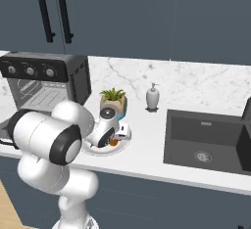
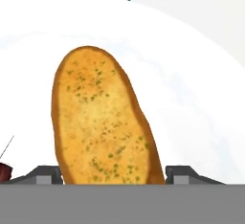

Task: Pick up the kebab skewer and baguette bread, and place them inside the toaster oven. Close the toaster oven door and start by setting the timer.

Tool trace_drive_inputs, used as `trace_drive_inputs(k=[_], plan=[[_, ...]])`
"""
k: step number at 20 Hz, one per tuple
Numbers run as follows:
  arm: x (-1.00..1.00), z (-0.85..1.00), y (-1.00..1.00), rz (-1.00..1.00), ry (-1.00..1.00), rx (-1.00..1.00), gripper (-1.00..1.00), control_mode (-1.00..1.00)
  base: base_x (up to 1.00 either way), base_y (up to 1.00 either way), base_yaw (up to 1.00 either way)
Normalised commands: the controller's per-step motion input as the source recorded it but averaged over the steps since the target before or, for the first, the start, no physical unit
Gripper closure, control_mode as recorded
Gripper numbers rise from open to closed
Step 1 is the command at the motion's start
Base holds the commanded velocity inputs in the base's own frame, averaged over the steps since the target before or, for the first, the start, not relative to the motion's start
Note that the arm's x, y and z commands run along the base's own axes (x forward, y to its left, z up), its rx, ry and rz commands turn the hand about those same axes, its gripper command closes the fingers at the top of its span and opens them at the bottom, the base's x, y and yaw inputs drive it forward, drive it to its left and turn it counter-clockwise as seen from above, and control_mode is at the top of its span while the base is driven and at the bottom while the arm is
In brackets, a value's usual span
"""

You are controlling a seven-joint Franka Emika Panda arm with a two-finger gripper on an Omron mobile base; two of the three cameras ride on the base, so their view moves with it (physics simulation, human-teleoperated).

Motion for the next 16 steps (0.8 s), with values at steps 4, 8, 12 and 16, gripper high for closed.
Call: trace_drive_inputs(k=[4,8,12,16], plan=[[0.0,-0.55,-0.06,0.02,-0.02,0.0,-1.0,-1.0,0.0,0.0,0.0],[-0.06,-0.61,-0.14,0.05,-0.01,0.0,1.0,-1.0,0.0,0.0,0.0],[-0.18,-0.81,-0.05,0.02,0.0,0.0,1.0,-1.0,0.0,0.0,0.0],[-0.35,-0.75,-0.09,0.0,0.0,0.0,1.0,-1.0,0.0,0.0,0.0]])
